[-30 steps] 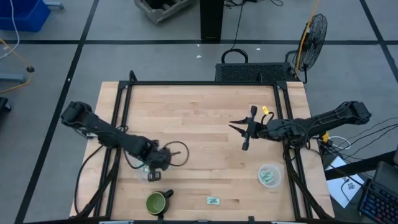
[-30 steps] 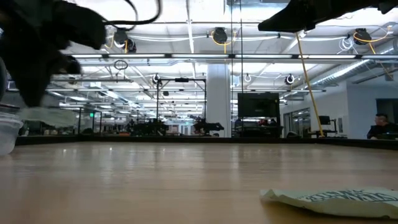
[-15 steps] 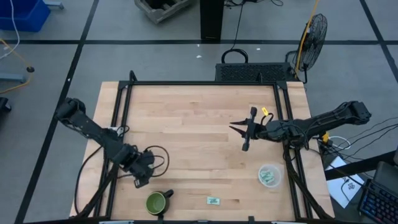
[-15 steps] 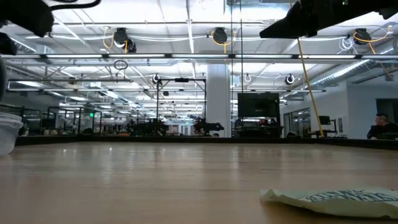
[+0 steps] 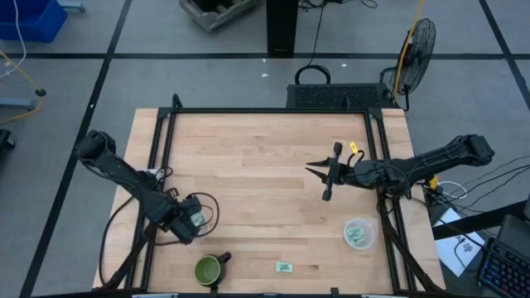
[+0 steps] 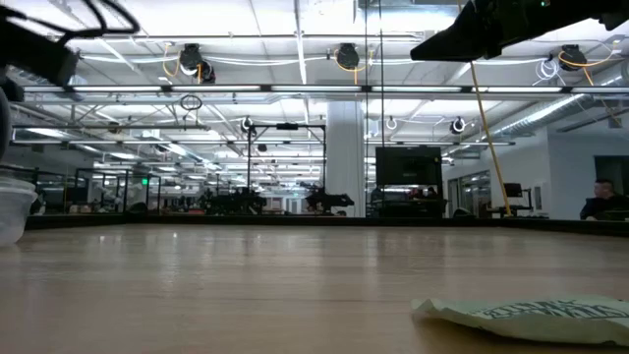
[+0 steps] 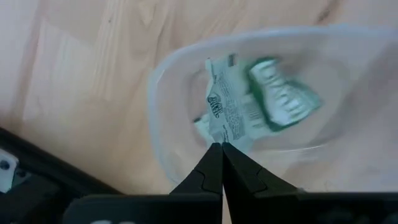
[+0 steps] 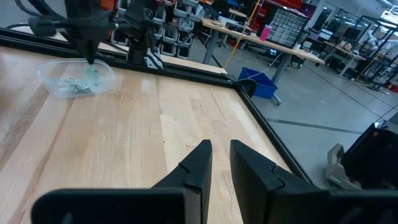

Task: Pick and place items into bin
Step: Put the green stevia packet into the left transparent bin, then put the green stevia packet into the right transparent bin

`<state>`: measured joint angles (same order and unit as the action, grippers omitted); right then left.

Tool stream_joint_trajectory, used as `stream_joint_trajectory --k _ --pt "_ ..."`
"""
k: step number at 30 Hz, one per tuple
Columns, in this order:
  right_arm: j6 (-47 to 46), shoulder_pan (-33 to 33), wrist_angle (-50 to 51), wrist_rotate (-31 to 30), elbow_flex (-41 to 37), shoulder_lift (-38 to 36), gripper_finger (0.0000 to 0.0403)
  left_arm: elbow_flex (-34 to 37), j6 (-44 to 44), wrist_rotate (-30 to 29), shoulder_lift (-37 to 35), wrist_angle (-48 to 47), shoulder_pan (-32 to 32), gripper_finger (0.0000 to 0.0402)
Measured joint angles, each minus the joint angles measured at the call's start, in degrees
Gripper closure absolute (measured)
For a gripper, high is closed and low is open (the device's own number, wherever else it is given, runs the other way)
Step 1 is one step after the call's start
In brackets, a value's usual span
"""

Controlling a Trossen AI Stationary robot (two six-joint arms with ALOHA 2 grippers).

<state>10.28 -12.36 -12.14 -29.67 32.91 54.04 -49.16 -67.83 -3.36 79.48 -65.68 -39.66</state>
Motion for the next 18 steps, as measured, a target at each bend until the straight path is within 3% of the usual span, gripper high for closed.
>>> stream_joint_trajectory --k 4,18 --pt "0.3 0.0 0.0 0.0 0.0 0.0 0.0353 2.0 -1.9 1.8 0.0 -0.3 0.2 0.0397" --pt "3.6 0.0 0.0 0.0 0.0 0.0 0.0353 2.0 -3.0 0.3 0.0 2.8 0.7 0.0344"
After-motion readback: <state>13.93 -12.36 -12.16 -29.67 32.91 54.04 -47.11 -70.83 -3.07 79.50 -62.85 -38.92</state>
